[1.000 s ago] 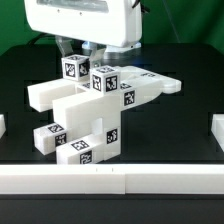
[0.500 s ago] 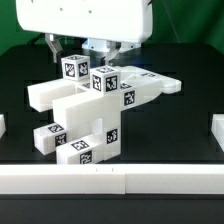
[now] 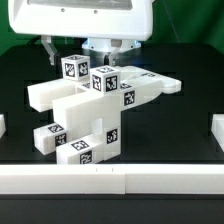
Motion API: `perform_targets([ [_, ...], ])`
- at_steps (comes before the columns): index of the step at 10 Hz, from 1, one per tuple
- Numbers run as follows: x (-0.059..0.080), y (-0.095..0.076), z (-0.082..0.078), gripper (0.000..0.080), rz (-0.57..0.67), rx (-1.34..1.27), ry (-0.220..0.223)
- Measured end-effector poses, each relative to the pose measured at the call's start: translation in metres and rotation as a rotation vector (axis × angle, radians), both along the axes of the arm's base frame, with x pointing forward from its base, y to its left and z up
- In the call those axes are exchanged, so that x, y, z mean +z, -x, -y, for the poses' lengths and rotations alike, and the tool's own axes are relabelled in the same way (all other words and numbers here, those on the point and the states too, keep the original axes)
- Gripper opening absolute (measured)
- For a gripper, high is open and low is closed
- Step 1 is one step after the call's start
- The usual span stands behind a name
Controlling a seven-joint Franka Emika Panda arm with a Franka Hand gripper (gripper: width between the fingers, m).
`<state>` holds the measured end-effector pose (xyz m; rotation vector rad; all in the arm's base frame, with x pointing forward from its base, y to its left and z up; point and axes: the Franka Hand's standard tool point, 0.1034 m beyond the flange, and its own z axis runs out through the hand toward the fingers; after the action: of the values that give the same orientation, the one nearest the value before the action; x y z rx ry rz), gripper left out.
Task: Assemble chair
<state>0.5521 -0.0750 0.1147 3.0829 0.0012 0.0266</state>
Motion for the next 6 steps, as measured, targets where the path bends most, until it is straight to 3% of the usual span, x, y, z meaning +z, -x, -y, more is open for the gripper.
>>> perform_targets([
  [6, -0.0017, 0.0019, 0.0061, 0.0649, -0.021, 0.425, 0.014],
])
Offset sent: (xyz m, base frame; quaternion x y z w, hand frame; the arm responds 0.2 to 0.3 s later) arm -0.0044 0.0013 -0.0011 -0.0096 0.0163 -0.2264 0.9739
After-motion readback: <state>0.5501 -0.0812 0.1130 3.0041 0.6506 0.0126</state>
